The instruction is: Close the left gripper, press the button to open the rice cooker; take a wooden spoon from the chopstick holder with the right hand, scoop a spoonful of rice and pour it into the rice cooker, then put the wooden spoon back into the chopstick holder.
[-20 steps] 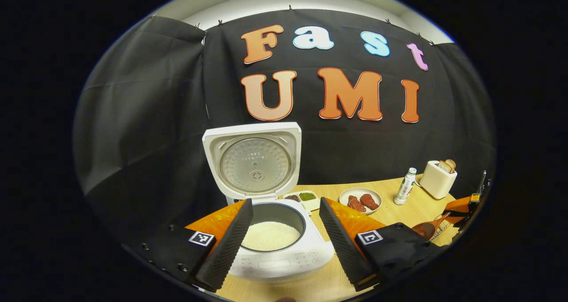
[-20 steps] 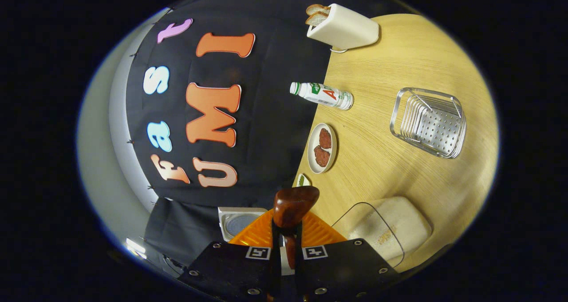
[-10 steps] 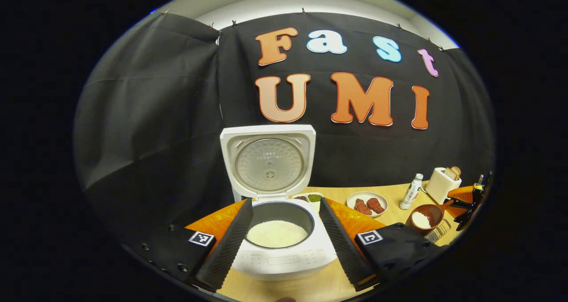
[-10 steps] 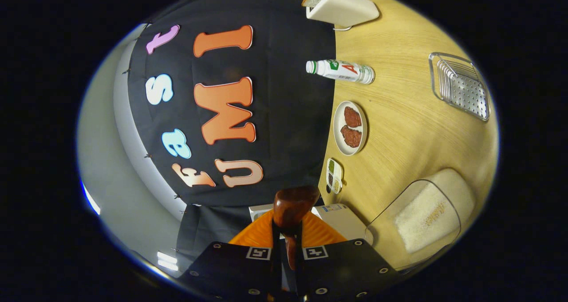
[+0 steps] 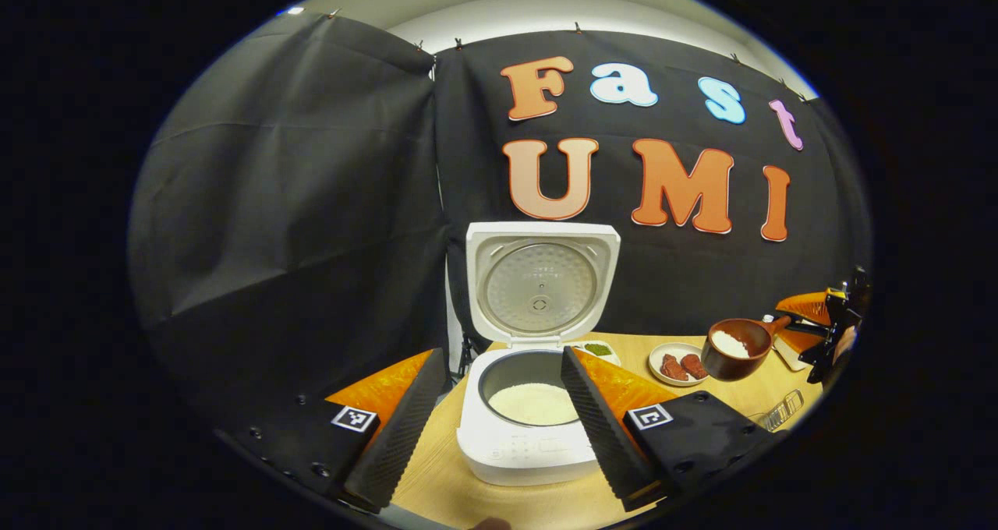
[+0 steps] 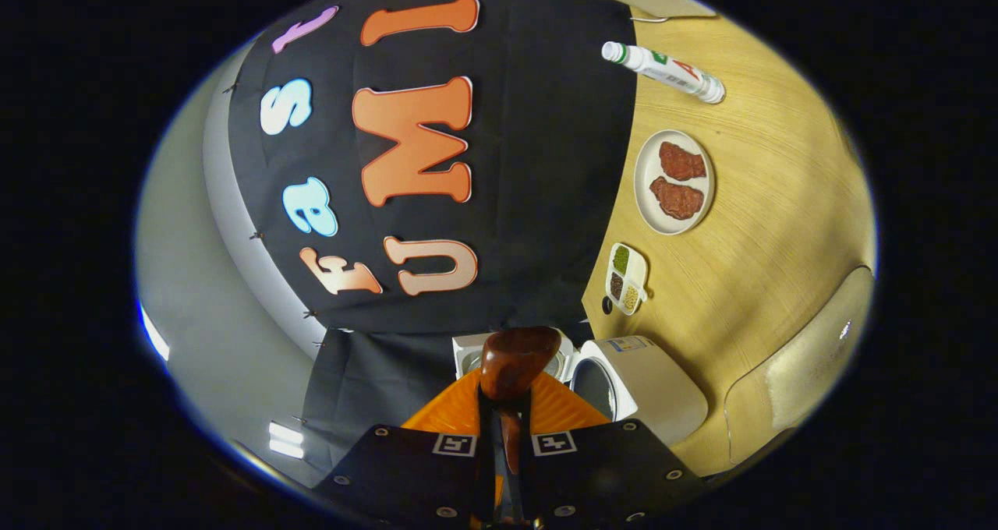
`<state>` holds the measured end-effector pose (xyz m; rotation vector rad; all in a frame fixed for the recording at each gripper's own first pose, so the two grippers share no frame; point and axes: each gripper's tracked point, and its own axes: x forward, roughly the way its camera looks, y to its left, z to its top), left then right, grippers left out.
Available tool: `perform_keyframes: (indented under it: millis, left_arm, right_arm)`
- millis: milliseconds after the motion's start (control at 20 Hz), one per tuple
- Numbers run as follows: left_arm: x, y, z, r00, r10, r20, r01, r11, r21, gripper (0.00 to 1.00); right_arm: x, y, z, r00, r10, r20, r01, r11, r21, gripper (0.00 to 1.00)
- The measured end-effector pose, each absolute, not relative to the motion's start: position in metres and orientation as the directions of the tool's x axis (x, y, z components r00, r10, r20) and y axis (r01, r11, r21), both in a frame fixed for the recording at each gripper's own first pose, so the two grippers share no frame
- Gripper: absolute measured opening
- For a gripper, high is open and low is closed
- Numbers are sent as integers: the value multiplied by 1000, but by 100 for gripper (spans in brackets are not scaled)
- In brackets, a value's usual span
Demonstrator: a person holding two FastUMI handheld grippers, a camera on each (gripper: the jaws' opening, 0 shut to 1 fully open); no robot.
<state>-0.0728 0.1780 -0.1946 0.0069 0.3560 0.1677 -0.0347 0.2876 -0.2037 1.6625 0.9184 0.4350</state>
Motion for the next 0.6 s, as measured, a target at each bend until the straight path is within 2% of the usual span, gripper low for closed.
perform_keyframes:
  millis: [350, 600]
  left_arm:
    - [-93, 227, -198, 910, 222, -351, -215, 975, 60, 99]
    - [-101, 253, -203, 900, 244, -361, -240, 969, 57, 100]
  right_arm:
    - [-1, 361, -167, 620, 768, -163, 249, 4, 968, 12]
    - [14, 412, -156, 600, 769, -219, 152, 159, 976, 11]
